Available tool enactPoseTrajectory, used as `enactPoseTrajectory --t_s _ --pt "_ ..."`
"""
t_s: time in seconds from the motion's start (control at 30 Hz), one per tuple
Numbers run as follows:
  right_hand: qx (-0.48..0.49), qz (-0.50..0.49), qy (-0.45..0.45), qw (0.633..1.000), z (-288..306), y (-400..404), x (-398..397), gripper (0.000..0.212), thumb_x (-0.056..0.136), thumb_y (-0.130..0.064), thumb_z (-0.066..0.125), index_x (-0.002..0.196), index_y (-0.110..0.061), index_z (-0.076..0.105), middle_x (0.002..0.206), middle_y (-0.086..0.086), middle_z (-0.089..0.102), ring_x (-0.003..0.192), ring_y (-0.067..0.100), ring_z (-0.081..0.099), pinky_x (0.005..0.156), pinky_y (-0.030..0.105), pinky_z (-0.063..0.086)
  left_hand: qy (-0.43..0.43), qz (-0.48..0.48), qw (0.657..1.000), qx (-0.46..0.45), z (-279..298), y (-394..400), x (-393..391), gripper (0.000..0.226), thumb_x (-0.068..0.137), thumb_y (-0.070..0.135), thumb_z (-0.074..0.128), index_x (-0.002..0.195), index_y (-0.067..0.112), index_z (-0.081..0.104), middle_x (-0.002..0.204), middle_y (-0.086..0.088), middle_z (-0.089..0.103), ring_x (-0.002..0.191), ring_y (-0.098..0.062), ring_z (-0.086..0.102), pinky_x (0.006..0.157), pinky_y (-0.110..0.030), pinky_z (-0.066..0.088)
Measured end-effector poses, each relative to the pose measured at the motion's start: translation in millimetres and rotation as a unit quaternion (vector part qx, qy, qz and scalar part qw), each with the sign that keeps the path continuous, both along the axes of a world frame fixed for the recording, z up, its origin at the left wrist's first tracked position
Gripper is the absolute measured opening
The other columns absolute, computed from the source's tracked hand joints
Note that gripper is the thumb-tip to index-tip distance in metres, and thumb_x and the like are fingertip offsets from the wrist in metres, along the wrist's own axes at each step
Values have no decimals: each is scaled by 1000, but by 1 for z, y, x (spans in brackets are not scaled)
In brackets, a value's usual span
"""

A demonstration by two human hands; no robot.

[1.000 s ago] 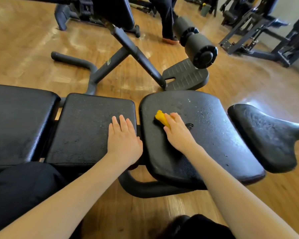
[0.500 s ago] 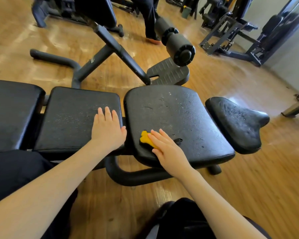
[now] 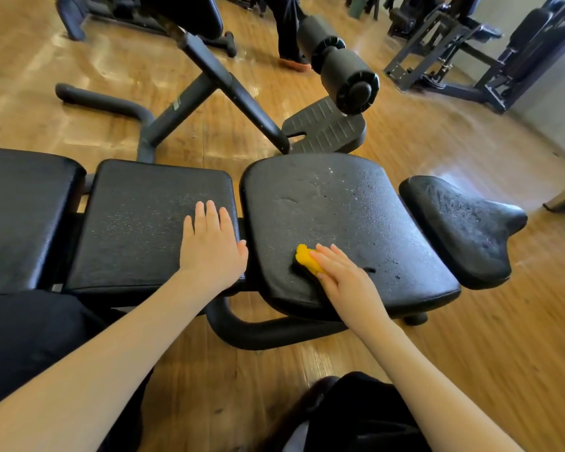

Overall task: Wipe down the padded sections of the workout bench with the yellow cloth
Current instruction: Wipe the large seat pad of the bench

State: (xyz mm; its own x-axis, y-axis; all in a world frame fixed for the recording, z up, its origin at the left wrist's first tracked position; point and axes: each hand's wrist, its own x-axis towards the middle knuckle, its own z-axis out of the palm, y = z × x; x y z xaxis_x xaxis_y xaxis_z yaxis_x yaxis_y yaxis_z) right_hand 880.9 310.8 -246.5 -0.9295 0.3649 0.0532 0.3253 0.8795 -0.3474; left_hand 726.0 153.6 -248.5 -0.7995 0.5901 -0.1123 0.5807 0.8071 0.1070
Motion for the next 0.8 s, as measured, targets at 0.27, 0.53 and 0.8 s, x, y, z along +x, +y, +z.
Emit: enactPoseTrajectory --t_s 0.27,0.53,0.8 --pt "31 -21 -9 999 -3 56 -105 41 97 -15 39 138 -19 40 148 0 36 141 22 23 109 34 26 11 12 999 49 -1 2 7 67 96 39 32 147 3 8 156 -18 8 144 -33 5 117 -46 12" --pt "48 41 5 998 -2 100 -182 41 97 -13 41 137 -17 42 147 4 38 140 23 25 111 35 21 16 16 996 85 -7 2 6 64 94 35 31 147 5 11 156 -14 12 144 -29 6 117 -44 12" --pt "26 -1 57 998 7 137 -189 37 96 -13 43 132 -19 49 140 8 47 134 31 35 108 37 26 20 17 995 98 -11 2 5 64 92 34 37 146 5 19 154 -15 19 143 -30 13 116 -45 14"
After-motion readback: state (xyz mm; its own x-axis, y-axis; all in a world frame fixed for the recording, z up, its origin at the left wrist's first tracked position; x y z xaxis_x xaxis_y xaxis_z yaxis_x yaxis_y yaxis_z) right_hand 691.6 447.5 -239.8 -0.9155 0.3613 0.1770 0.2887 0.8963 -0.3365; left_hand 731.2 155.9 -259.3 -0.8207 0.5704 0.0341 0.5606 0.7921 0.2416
